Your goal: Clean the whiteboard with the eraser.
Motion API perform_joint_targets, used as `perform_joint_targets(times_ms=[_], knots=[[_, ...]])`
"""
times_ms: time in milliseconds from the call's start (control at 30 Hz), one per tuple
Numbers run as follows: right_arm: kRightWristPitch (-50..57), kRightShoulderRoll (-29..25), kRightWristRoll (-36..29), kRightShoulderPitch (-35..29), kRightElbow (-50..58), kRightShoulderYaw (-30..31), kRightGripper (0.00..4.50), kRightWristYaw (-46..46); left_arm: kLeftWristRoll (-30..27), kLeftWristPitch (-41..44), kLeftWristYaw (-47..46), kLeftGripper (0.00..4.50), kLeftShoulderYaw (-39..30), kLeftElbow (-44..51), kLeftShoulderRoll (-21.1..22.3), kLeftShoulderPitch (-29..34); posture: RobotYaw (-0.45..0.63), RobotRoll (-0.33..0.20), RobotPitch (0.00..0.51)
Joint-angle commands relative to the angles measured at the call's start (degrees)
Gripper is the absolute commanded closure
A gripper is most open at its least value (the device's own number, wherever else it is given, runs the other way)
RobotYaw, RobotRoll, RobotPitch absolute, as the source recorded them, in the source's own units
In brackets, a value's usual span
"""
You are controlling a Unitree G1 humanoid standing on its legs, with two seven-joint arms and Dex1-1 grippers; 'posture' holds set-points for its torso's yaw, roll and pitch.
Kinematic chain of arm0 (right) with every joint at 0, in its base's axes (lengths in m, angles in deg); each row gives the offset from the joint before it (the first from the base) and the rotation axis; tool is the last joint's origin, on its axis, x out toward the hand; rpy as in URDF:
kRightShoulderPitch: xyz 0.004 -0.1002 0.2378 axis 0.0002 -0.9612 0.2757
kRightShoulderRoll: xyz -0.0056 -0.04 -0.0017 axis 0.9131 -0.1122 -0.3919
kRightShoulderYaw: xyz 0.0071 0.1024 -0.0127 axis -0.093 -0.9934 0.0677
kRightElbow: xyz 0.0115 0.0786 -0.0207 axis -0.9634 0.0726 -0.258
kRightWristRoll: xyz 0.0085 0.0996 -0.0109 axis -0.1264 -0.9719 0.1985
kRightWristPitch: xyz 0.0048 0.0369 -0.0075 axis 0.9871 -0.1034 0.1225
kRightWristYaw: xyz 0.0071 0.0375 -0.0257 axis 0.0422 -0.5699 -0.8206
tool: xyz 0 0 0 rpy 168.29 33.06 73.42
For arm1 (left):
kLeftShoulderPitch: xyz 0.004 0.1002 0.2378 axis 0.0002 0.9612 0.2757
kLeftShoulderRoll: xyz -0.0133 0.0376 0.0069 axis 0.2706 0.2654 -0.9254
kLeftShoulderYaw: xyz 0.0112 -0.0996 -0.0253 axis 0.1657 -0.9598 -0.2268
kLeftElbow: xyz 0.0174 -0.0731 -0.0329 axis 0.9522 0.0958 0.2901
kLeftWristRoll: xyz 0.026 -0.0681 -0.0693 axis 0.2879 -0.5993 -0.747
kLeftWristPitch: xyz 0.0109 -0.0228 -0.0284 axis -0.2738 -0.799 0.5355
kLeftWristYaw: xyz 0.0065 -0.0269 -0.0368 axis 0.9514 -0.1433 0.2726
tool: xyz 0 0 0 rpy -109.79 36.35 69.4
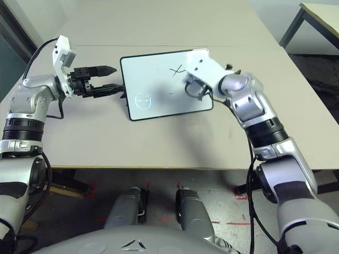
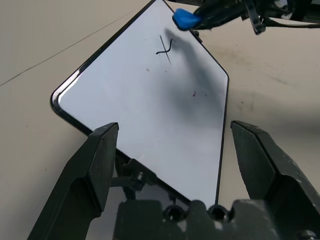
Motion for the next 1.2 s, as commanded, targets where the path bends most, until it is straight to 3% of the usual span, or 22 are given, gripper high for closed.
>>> perform_joint_targets(times_ms=[33,367,1200], knots=[[-2.2,0.3,1.5,-0.1,-3.3,1.2,4.38,-1.1,0.1,-0.1,0.2,0.0,0.4,-0.5,0.3,-0.6,0.18,0.0,0.098],[-7.3,4.7,4.4,2.7,-9.6,4.2,4.38,-2.5,-0.1,0.2,0.2,0.0,0.2,0.3,0.6,-0.2,0.19,0.0,0.093],[-8.8,13.5,7.5,8.0,-9.6,7.5,4.38,-1.6,-0.3,0.3,-0.2,0.0,0.2,0.6,0.1,-0.2,0.2,0.0,0.093]])
